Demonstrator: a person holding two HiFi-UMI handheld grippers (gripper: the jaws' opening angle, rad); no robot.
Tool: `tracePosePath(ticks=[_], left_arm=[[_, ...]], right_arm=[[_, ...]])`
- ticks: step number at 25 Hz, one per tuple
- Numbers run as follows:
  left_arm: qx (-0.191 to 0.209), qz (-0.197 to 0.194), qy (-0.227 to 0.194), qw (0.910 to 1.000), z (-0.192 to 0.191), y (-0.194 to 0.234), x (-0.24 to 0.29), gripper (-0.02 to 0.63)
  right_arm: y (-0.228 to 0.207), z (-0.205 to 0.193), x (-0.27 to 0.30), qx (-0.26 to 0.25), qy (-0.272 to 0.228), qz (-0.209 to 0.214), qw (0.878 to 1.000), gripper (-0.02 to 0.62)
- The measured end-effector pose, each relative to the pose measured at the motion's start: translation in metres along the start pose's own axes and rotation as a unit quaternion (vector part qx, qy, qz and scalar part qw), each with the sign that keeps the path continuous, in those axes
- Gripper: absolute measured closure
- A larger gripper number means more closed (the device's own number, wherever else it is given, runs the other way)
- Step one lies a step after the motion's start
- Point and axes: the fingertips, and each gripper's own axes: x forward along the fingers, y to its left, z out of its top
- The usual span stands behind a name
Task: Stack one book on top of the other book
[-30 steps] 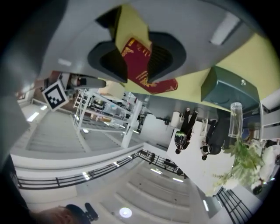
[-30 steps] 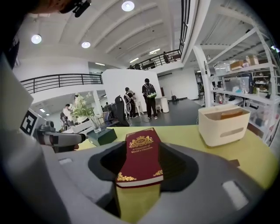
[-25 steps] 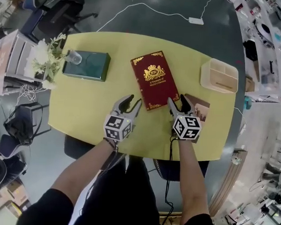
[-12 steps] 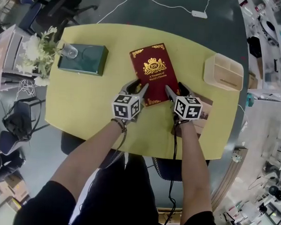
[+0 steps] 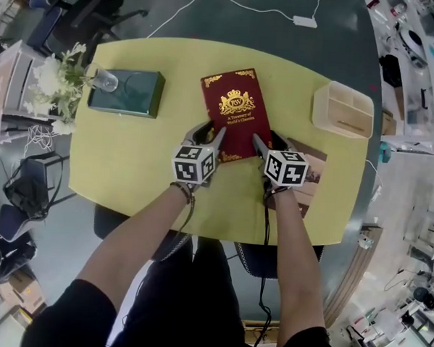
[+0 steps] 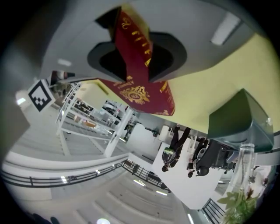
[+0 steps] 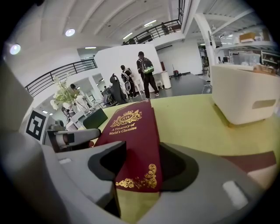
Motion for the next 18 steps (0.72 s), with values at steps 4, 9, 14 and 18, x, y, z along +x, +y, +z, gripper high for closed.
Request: tracePosePath(ticks=[4, 9, 14, 18], left_arm=[[0.023, -0.003, 0.005, 0.9997, 0.000, 0.004, -0.004, 0.434], [0.053, 0.012, 0.017, 0.9984, -0.002, 0.013, -0.014, 0.434], [0.060, 0.039, 0.018, 0.9972, -0.006, 0.031, -0.028, 0.430], [0.048, 0.043, 0.023, 0.9977, -0.011, 0.041, -0.031, 0.422]], right_arm=[[0.012, -0.013, -0.008, 0.029, -0.008, -0.009, 1.000, 0.383], [0.035, -0.031, -0.012, 0.054, -0.002, -0.001, 0.999, 0.385], [0.039, -0.029, -0.013, 0.071, -0.021, -0.007, 0.997, 0.385], [0.029, -0.022, -0.004, 0.082, -0.028, 0.001, 0.996, 0.354]])
